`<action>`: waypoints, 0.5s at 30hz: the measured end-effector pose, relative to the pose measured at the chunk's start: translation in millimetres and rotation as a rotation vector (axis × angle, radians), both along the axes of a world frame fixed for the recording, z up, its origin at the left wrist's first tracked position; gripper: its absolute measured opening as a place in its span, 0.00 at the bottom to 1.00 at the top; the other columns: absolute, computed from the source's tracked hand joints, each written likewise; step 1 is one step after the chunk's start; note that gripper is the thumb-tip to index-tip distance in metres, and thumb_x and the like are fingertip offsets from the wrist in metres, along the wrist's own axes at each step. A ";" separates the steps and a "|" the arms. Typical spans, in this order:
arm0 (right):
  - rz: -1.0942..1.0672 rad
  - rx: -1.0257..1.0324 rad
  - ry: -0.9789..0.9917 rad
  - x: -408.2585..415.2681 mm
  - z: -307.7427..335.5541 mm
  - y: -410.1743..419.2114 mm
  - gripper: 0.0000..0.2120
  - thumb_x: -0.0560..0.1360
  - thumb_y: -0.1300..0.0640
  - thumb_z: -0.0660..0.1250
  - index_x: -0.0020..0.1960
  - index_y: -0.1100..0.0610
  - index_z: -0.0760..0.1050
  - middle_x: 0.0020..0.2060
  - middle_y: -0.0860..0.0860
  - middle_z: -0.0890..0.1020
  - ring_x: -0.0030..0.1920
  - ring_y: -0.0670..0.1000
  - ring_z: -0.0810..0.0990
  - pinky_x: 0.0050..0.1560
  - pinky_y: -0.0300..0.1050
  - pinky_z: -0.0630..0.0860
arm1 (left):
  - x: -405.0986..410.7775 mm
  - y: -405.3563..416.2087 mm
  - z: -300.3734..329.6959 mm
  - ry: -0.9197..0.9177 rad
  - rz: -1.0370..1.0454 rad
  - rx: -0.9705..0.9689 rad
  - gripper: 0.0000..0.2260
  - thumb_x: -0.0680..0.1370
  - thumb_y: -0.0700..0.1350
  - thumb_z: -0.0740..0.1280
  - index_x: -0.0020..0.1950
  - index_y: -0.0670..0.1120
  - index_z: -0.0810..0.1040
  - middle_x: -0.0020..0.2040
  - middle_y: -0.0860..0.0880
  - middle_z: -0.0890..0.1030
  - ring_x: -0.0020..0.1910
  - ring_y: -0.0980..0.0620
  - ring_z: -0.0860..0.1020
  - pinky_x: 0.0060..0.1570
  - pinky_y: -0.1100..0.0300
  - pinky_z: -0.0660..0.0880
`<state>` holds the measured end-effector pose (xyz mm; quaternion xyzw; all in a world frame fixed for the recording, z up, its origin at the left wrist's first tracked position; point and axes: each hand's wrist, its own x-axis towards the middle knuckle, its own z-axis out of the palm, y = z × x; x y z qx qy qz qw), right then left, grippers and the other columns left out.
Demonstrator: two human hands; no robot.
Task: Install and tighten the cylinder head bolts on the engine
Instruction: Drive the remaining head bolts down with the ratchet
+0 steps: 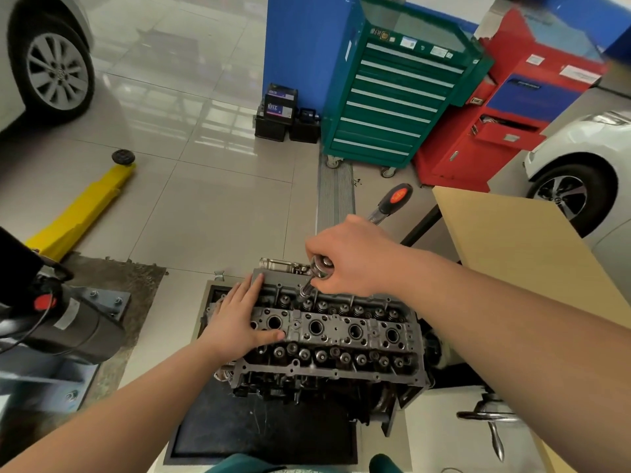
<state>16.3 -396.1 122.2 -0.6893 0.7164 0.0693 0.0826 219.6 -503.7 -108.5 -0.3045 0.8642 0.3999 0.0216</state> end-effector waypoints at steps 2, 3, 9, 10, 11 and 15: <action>0.005 -0.002 0.010 -1.1 -0.6 1.5 0.11 0.73 0.42 0.69 0.43 0.47 0.72 0.36 0.43 0.77 0.39 0.48 0.76 0.59 0.52 0.71 | 2.9 2.7 -3.1 0.068 0.095 0.081 0.68 0.59 0.81 0.72 0.85 0.57 0.36 0.86 0.53 0.52 0.85 0.49 0.53 0.81 0.40 0.58; 0.007 -0.008 0.009 -1.9 -1.4 2.4 0.11 0.73 0.42 0.69 0.43 0.47 0.72 0.35 0.43 0.77 0.39 0.48 0.76 0.58 0.52 0.71 | 4.0 4.1 -4.3 0.084 0.136 0.117 0.69 0.59 0.79 0.75 0.85 0.55 0.38 0.86 0.52 0.55 0.84 0.50 0.55 0.81 0.41 0.60; 0.071 -0.024 -0.016 -5.3 -3.1 2.4 0.11 0.74 0.42 0.70 0.44 0.47 0.73 0.34 0.41 0.74 0.40 0.47 0.76 0.56 0.51 0.69 | 4.5 7.2 -4.4 0.060 0.145 0.110 0.70 0.57 0.82 0.71 0.86 0.51 0.41 0.86 0.52 0.52 0.85 0.50 0.47 0.82 0.38 0.54; 0.104 -0.002 -0.008 -6.2 -1.8 1.3 0.11 0.74 0.42 0.70 0.45 0.46 0.72 0.34 0.41 0.74 0.40 0.47 0.76 0.56 0.50 0.68 | 4.5 7.3 -4.1 0.056 0.147 0.113 0.69 0.58 0.81 0.71 0.86 0.51 0.41 0.86 0.52 0.52 0.85 0.51 0.46 0.82 0.38 0.53; 0.151 0.025 0.015 -6.9 -0.3 0.1 0.10 0.74 0.41 0.69 0.45 0.46 0.72 0.36 0.41 0.75 0.42 0.47 0.76 0.56 0.50 0.67 | 4.5 7.6 -4.0 0.053 0.148 0.118 0.68 0.59 0.80 0.72 0.86 0.52 0.41 0.86 0.53 0.53 0.85 0.52 0.46 0.82 0.38 0.53; 0.284 0.089 0.119 -4.5 4.3 -4.8 0.10 0.76 0.41 0.67 0.48 0.45 0.72 0.40 0.41 0.76 0.45 0.48 0.75 0.56 0.50 0.65 | 5.1 7.7 -4.1 0.062 0.154 0.138 0.66 0.61 0.77 0.75 0.86 0.52 0.43 0.86 0.52 0.56 0.85 0.49 0.51 0.81 0.36 0.56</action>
